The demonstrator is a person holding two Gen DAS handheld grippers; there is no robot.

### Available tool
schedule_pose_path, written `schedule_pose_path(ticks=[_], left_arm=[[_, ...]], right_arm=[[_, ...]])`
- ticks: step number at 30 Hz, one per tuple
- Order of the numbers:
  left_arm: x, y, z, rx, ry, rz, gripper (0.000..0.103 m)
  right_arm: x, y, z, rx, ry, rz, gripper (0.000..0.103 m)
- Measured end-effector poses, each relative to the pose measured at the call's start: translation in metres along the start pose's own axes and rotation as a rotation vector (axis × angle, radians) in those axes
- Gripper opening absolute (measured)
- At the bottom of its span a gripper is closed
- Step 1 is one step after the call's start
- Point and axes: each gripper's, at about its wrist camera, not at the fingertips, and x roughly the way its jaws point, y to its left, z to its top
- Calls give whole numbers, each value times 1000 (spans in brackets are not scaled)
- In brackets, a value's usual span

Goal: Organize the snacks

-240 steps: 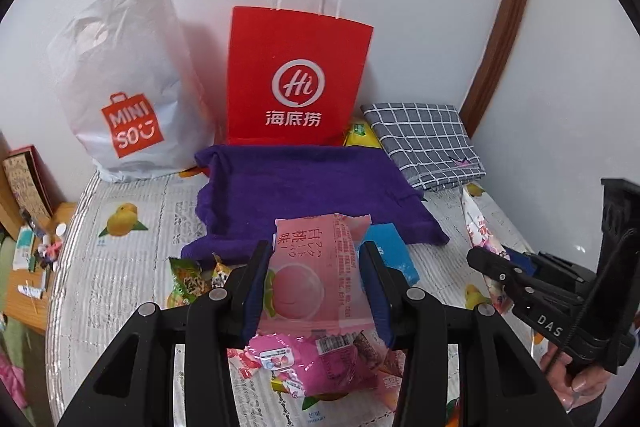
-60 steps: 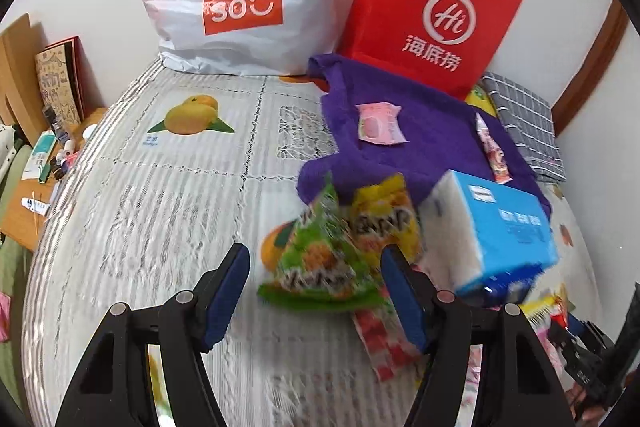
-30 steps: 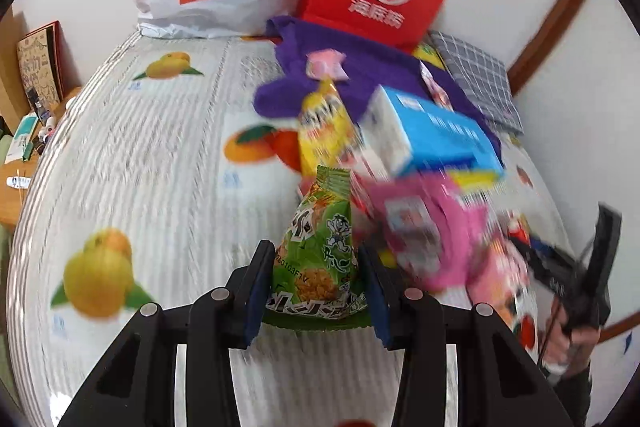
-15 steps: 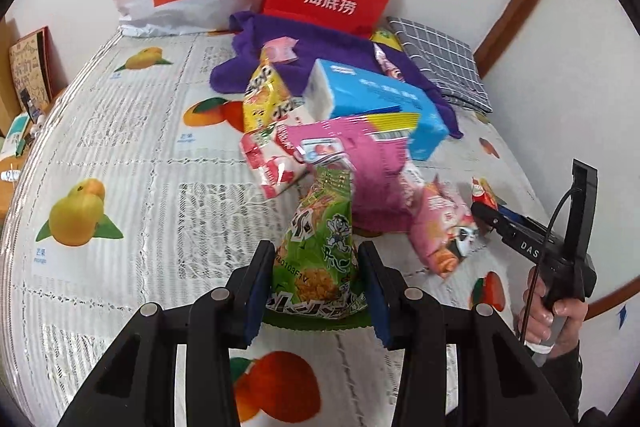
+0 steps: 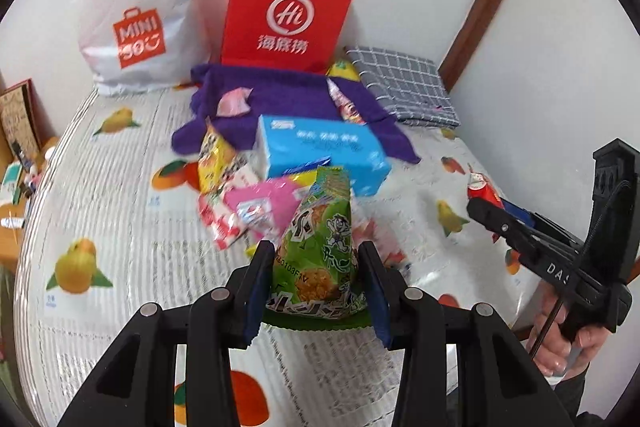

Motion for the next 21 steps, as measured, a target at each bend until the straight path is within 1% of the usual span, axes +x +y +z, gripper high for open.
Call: schedule_pose_path(ticks=[6, 9, 14, 21], left_arm=[[-3, -14, 22, 28, -28, 3, 41], [-3, -15, 33, 20, -44, 7, 41], [1, -17, 50, 24, -60, 11, 41], [12, -14, 77, 21, -67, 12, 41]], right_arm=[[-6, 10, 30, -22, -14, 18, 48], [-7, 10, 41, -26, -25, 32, 48], [-3, 1, 64, 1, -34, 79, 48], [-3, -8, 94, -4, -68, 81, 48]])
